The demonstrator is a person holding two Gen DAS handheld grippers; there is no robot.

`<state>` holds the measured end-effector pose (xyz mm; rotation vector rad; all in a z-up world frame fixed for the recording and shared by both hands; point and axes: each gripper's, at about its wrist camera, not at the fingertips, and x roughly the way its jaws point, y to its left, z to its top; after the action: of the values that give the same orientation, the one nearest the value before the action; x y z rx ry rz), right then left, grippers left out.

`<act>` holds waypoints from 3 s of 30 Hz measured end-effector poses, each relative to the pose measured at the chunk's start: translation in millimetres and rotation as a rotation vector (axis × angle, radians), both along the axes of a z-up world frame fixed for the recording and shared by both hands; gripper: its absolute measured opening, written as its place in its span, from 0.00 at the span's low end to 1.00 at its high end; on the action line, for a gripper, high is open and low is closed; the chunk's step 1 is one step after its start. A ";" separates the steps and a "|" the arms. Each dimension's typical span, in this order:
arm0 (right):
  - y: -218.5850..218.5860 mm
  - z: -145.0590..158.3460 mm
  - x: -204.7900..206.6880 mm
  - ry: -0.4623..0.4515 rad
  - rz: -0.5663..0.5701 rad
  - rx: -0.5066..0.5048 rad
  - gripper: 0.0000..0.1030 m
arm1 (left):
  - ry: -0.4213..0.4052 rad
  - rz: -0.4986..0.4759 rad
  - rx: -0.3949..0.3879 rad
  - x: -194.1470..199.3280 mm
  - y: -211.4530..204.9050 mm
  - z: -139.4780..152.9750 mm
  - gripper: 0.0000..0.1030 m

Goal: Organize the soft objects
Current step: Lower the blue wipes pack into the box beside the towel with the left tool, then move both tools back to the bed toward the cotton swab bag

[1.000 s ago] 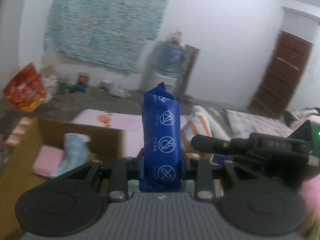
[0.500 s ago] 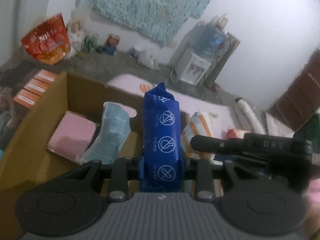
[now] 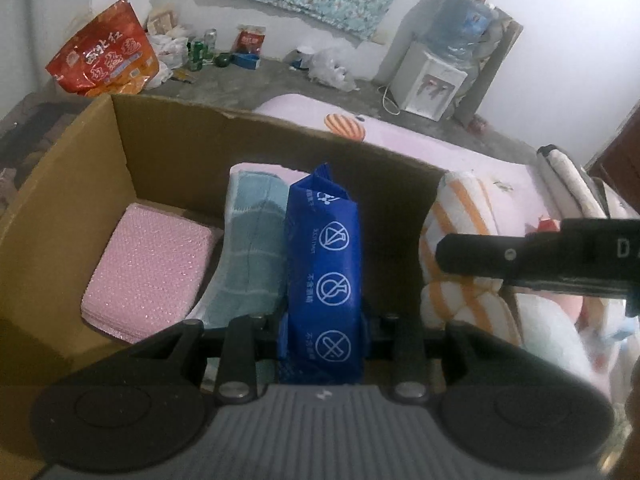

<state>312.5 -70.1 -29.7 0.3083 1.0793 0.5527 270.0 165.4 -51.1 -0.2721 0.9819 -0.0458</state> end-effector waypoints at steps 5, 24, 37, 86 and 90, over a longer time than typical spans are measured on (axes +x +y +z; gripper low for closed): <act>20.3 0.5 9.6 -0.046 0.044 -0.098 0.33 | 0.006 0.004 -0.005 3.1 0.7 -2.7 0.32; -39.3 48.2 -25.4 -0.182 -0.011 0.033 0.58 | -0.067 -0.038 0.063 0.5 -16.5 11.5 0.62; -208.4 73.5 -109.8 -0.214 -0.206 0.201 0.66 | -0.162 -0.046 0.114 -57.2 -31.2 77.8 0.81; -449.3 -72.3 -56.7 -0.109 -0.641 0.312 0.57 | 0.019 -0.396 -0.060 43.1 -344.8 50.1 0.96; -449.3 -90.1 -26.8 -0.060 -0.627 0.289 0.52 | 0.076 -0.385 -0.068 70.5 -359.1 29.9 0.96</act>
<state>285.7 -519.4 -119.8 0.8429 0.7834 0.1481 340.5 -193.6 -21.2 -0.1446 1.0993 -0.4234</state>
